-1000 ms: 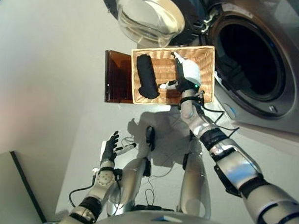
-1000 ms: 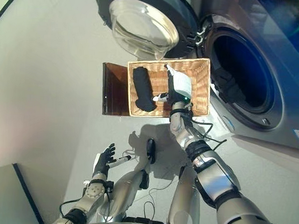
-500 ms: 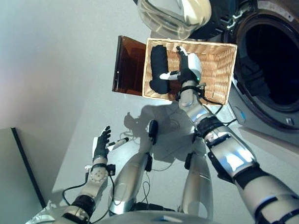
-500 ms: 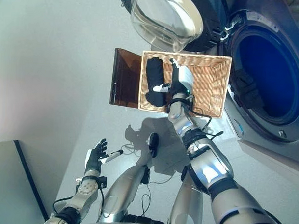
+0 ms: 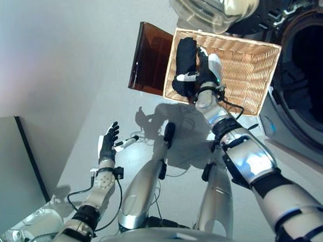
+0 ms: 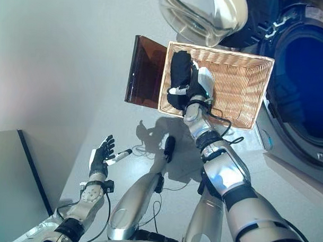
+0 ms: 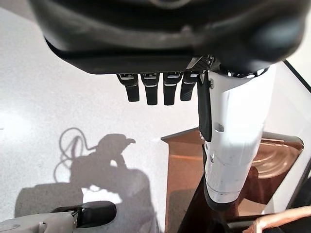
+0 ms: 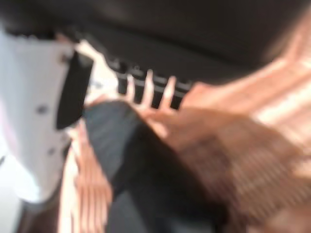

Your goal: Pick up the clothes and place them into the washing machine

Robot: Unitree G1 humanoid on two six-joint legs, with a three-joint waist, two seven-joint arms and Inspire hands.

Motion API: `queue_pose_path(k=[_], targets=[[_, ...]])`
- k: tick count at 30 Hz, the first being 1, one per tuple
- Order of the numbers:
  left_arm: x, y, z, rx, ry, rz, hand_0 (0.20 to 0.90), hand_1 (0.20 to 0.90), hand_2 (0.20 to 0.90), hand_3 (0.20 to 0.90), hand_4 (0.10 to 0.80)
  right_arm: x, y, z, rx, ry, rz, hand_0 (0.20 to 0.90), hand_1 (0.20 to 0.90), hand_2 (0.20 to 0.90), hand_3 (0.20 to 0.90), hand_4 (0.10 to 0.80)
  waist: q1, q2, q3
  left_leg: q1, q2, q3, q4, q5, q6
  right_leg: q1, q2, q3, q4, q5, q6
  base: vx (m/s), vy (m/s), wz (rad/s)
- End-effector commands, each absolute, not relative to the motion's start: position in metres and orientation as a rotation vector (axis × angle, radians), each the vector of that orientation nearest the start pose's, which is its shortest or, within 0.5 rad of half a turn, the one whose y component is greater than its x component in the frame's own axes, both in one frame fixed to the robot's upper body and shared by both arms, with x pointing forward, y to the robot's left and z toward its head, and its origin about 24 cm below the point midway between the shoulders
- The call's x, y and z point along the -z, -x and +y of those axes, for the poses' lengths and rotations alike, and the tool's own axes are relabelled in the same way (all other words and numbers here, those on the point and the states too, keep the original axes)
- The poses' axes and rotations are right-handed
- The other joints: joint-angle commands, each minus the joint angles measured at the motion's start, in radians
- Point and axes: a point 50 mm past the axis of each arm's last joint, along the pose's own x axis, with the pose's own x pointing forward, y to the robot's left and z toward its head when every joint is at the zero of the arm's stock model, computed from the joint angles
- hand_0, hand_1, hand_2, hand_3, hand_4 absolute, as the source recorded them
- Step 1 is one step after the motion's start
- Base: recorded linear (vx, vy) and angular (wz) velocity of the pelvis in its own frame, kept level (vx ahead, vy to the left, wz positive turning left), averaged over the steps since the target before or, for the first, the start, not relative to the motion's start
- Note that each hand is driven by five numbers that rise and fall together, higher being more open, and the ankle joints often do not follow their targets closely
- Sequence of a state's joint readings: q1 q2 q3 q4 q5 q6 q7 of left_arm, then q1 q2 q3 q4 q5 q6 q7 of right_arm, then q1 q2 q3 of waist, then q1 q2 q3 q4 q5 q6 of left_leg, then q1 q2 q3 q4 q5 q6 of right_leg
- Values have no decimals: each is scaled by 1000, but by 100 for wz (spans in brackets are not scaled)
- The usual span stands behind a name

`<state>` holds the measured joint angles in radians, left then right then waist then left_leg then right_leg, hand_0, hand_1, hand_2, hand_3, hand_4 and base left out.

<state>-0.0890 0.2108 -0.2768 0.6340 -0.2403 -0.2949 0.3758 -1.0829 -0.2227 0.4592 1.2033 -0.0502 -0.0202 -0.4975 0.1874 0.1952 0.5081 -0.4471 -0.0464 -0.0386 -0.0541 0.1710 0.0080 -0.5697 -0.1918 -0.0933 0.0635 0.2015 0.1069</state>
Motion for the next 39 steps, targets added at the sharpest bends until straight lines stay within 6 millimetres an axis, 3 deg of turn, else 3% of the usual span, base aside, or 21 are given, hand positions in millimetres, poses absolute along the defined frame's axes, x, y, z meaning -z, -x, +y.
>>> queue_pose_path(k=[1,13,29,30,31,32,39], targets=[[24,-247,203,-301,-124,122,900,900,900,900,800,-191,-420,-93,177,702,-274,900,900,900,900,800,47,69,12,-40,-63,10,-1,17,-46,-68,8,12,199,-158,-4,-10,7,12],[7,-254,203,-285,-111,48,900,900,900,900,800,-206,-425,-103,221,717,-259,900,900,900,900,800,100,90,12,-106,-72,-32,13,29,-41,-125,-17,-21,257,-182,-2,-16,-1,14],[-18,-259,196,-210,-64,-64,900,900,900,900,800,-254,-429,-173,441,888,-247,900,900,900,900,800,155,144,12,-177,-97,-73,21,47,-37,-199,-47,-43,331,-217,1,-17,12,11],[-18,-259,195,-207,-57,-63,900,900,900,900,800,-257,-429,-177,455,901,-244,521,521,521,521,529,158,147,12,-178,-98,-73,20,48,-37,-203,-48,-45,338,-220,0,0,0,0],[-18,-259,195,-207,-57,-63,900,900,900,900,800,-257,-429,-177,455,901,-244,485,485,485,485,504,158,147,12,-178,-98,-73,20,48,-37,-203,-48,-45,338,-220,0,0,0,0],[-17,-258,193,-198,-54,-60,900,900,900,900,800,-258,-428,-181,470,923,-241,200,200,200,200,300,158,151,12,-178,-99,-75,18,49,-36,-205,-48,-46,341,-222,0,0,0,0],[-14,-256,191,-197,-50,-45,900,900,900,900,800,-258,-427,-188,520,969,-240,200,200,200,200,300,151,154,12,-170,-100,-74,17,49,-35,-199,-48,-43,338,-225,-2,0,6,-1]])
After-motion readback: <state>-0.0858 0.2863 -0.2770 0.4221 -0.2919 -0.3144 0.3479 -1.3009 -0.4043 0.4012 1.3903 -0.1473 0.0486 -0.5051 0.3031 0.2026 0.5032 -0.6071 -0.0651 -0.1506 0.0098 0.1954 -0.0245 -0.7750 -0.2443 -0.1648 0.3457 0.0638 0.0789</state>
